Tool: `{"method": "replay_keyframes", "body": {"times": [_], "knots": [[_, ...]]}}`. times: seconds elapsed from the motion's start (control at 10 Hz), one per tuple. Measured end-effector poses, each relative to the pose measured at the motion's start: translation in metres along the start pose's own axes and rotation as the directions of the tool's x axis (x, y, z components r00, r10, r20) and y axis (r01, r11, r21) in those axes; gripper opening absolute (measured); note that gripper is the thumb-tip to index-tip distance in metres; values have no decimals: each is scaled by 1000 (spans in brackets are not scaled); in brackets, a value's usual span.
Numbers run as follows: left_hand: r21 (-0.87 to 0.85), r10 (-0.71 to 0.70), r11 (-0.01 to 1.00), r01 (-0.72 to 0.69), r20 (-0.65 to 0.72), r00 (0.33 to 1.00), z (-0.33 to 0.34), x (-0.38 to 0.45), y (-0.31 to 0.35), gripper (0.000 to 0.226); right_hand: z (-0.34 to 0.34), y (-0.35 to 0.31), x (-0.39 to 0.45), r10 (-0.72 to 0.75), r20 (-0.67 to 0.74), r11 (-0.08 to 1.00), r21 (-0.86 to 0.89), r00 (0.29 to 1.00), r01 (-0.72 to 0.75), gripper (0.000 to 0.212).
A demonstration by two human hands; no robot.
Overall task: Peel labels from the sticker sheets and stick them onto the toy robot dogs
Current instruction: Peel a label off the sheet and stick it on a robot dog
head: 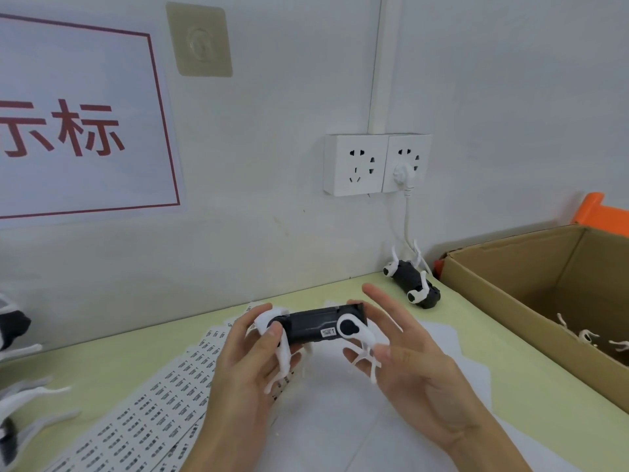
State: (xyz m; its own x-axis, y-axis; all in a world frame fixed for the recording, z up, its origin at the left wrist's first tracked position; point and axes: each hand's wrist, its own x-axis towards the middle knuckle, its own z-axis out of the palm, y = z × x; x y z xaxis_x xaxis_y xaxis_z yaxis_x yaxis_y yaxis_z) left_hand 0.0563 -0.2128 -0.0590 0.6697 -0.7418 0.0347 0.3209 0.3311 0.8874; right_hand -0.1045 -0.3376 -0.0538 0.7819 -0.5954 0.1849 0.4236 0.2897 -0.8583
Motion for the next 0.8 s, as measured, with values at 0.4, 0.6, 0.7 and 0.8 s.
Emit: {"method": "replay_keyframes", "body": {"times": [0.4,0.6,0.7,0.8], "knots": [[260,54,965,-18,-134,989,1,0,-6,26,13,-18,-2,116,-130,675,-717,985,-174,17],[234,34,972,-3,-127,991,0,10,-12,34,-8,-31,-11,232,-304,807,-471,924,-357,25],[247,-73,963,109,-152,986,-9,23,-19,32,-37,-48,-23,280,-409,844,-327,869,-426,30],[261,-256,919,295,-174,951,-8,36,2,25,-61,-60,-35,327,-466,874,-181,822,-450,32]]}}
